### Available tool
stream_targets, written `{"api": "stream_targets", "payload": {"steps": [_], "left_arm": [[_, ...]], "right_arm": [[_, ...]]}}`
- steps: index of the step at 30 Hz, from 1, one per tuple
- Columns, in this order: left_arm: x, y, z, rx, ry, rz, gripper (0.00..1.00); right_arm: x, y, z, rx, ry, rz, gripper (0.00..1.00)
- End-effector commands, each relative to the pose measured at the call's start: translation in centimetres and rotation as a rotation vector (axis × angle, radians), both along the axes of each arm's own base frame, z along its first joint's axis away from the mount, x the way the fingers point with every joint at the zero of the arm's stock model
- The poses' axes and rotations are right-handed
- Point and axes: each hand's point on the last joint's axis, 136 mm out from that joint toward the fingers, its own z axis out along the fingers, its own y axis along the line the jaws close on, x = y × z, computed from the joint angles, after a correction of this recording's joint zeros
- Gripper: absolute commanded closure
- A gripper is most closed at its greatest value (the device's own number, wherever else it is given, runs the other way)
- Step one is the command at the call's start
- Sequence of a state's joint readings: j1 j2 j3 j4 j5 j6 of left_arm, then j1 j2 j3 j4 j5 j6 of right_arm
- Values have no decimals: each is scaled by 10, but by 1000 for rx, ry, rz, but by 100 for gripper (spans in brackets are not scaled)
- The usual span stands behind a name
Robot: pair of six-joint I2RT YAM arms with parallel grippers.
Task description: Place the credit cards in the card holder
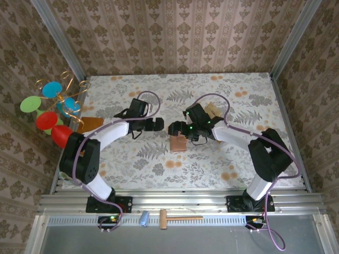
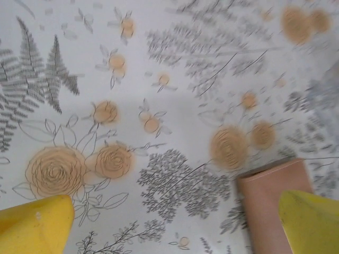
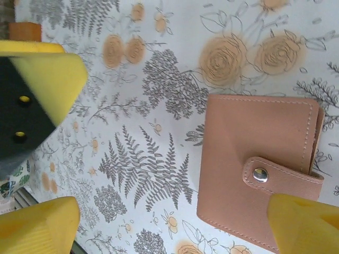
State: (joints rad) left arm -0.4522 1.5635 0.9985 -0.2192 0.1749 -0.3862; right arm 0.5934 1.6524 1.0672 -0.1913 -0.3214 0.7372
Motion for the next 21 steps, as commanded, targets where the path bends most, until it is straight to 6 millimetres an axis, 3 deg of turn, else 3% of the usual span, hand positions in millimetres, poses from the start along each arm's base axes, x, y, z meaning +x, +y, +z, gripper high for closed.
{"api": "stream_targets", "payload": {"steps": [1, 5, 9, 12, 16, 21], "left_arm": [[-1, 2, 22, -86, -58, -1, 0], [-5, 3, 56, -178, -185, -8, 0], [-6, 18, 84, -168, -293, 45, 0], [-2, 40, 100, -97, -371, 125, 0], [6, 71, 118, 35, -504, 222, 0], [12, 103, 135, 211, -632, 275, 0]], "right_arm": [[6, -3, 24, -2, -81, 11, 5], [12, -14, 55, -36, -199, 5, 3], [21, -50, 97, -141, -358, -86, 0], [28, -97, 133, -250, -483, -242, 0], [34, -178, 164, -392, -598, -537, 0], [21, -272, 181, -492, -622, -863, 0]]}}
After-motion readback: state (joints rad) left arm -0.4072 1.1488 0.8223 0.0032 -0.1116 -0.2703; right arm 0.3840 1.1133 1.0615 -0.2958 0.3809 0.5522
